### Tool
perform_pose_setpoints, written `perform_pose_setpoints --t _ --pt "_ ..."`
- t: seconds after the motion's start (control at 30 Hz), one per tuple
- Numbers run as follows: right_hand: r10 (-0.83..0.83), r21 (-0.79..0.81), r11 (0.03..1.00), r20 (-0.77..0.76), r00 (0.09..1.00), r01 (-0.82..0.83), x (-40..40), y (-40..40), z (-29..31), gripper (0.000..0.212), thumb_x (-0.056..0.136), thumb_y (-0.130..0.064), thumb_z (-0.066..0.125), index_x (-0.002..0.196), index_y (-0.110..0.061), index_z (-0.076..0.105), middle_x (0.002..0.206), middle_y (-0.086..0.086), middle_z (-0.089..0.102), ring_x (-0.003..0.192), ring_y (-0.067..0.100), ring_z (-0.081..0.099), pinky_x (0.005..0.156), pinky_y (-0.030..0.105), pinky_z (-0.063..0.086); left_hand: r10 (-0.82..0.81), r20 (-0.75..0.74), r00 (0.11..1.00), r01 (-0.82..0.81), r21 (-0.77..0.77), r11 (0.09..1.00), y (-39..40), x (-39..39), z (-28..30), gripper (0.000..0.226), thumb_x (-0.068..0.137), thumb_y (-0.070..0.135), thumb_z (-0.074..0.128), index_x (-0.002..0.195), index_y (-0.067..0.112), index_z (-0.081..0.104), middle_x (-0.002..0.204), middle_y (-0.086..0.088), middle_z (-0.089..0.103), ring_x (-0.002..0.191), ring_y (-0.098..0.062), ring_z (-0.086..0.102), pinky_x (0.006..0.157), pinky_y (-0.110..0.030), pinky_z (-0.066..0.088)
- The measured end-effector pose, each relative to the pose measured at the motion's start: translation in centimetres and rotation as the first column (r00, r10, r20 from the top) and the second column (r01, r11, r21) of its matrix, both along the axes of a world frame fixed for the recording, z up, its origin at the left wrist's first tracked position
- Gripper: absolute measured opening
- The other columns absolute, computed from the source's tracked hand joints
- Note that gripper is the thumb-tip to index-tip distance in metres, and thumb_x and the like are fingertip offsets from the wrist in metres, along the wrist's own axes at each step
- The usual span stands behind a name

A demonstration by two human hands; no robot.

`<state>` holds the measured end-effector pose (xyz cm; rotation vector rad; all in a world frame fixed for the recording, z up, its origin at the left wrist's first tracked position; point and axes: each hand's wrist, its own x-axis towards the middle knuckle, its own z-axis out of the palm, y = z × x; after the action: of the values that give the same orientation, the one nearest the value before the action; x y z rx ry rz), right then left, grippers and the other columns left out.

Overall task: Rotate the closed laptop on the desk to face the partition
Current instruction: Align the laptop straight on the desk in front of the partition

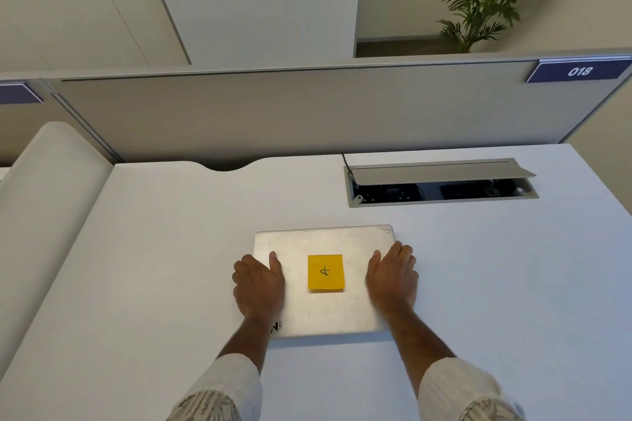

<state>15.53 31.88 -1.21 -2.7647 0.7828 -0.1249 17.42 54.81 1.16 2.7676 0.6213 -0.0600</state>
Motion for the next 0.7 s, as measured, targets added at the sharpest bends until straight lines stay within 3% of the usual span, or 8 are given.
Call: perform_pose_setpoints --t 0.7 --pt "-0.014 -0.026 1.000 -0.011 1.000 0.014 -0.1 0.5 -1.0 0.041 0.099 -0.041 0.042 0.119 -0.005 0.046 0.107 0.012 0.053 0.091 0.025 0.058 0.065 0.039 0.056 -0.018 0.021 1.000 0.017 0.067 0.998 0.5 0.1 -1.5 0.047 0.099 0.049 0.043 0.100 0.002 0.051 0.095 -0.015 0.056 0.084 -0.032 0.060 0.055 -0.038 0.050"
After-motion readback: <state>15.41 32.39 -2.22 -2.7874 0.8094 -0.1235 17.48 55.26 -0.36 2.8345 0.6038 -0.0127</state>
